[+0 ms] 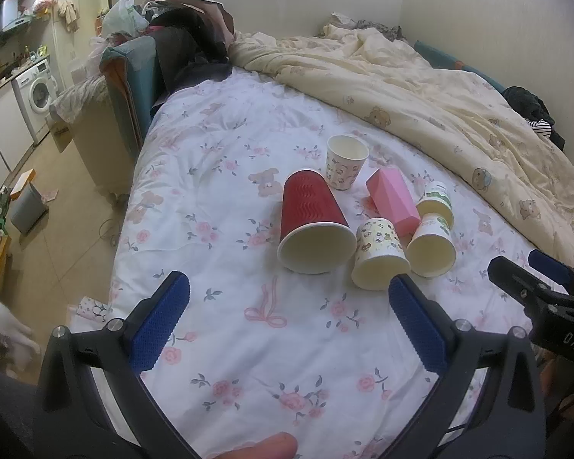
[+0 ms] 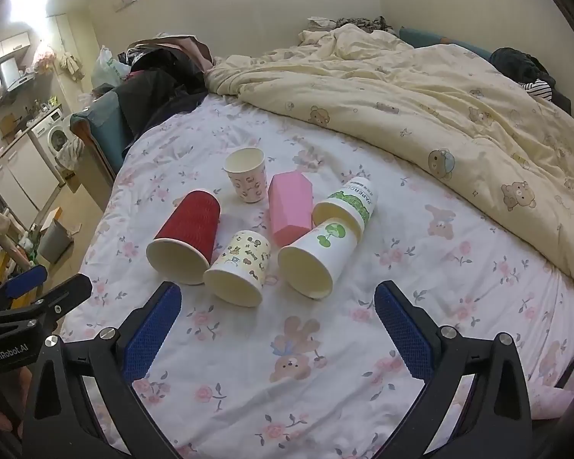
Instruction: Flip cup upside down
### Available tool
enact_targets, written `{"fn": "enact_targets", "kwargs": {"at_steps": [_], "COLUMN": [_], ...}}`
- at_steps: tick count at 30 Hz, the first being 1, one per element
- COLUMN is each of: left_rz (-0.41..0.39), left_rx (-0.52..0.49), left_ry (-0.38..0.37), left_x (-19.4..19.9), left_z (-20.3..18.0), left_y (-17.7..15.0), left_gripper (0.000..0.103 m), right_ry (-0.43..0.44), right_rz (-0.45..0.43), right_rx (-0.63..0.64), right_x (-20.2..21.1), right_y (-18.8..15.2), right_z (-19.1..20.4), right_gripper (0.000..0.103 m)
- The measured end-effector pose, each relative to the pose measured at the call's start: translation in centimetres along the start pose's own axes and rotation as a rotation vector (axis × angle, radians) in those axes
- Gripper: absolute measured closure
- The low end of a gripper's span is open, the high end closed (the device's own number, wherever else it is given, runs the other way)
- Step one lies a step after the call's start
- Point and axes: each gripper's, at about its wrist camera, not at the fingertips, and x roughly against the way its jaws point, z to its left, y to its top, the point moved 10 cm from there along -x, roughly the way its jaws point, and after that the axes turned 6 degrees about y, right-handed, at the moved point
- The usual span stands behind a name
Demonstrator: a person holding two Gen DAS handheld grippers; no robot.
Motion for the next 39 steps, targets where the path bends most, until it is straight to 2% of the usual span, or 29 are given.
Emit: {"fn": "enact_targets", "kwargs": {"at_steps": [39], "left_rz": [0.001], "left_rx": [0.0], "left_ry": [-0.001], "left_x": [-0.13], "left_z": [-0.12], "left_y": [-0.13], "left_gripper": [0.0], "right_ry": [-0.003], "right_rz": [0.003], "right_rx": [0.001], "right_x": [-0.03], "right_y": [-0.08], "right_z": [0.37], "right_gripper": [0.0]}}
